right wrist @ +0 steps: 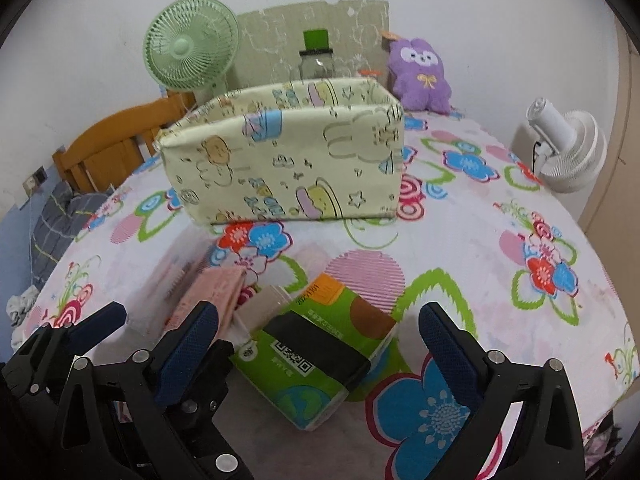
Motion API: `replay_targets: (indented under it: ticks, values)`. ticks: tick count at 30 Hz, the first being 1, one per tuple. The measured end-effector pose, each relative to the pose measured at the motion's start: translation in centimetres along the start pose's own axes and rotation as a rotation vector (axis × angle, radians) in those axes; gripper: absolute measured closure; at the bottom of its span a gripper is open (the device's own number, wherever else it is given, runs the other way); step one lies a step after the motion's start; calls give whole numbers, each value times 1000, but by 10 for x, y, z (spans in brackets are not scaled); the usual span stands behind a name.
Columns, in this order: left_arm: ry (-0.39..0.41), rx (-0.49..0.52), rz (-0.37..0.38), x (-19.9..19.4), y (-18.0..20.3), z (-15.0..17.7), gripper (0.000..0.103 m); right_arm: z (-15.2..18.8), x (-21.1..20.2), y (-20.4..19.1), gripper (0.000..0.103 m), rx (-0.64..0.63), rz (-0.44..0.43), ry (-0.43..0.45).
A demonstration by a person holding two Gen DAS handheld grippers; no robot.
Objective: Organize soft objects
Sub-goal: 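Grasp the white rolled cloth with the left tool while the right tool grasps the green tissue pack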
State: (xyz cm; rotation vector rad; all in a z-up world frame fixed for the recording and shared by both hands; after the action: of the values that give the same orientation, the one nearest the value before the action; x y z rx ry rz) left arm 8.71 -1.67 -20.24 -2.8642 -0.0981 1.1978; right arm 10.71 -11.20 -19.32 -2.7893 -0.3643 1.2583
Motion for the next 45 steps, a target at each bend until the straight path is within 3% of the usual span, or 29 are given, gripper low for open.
replay_targets:
  ticks: [8,10,12,24,29,38,40,45]
  values:
    - [-15,20,3,4,7,4,12,5,11,2,17,14,-12,-26]
    - [-18,25,4,4,10,4,14,5,10,4,24,13,-6,-19]
    - [-14,21,2,3,10,4,15,5,8,9,38,22,14,-13]
    - [-32,22,8,3,22,2,26,6,2,26,41,68,-10,-1]
    - [-42,17,33,4,26,1,36,5,0,30,41,83,-11,0]
    - [-41,-7,64,1,24,-3,37,0,-6,28,41,84,-10,15]
    - [-44,-17,75,1,24,-4,45,-2,-7,27,41,82,-9,20]
    - [-55,-15,81,3,26,-1,45,-1,-6,26,41,78,-8,13]
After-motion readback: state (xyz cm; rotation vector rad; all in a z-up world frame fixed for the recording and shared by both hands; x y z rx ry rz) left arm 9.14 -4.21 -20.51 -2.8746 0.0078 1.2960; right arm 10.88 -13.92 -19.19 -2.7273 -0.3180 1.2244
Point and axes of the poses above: each gripper's, at about its wrist camera, not at the fingertips, and x roughly the way its jaws point, y to its right, z to its underside, the point moved 6 cm from there along x, roughly the way its jaws point, and after that the axes turned 6 degrees about -z, right-handed, at the moved point
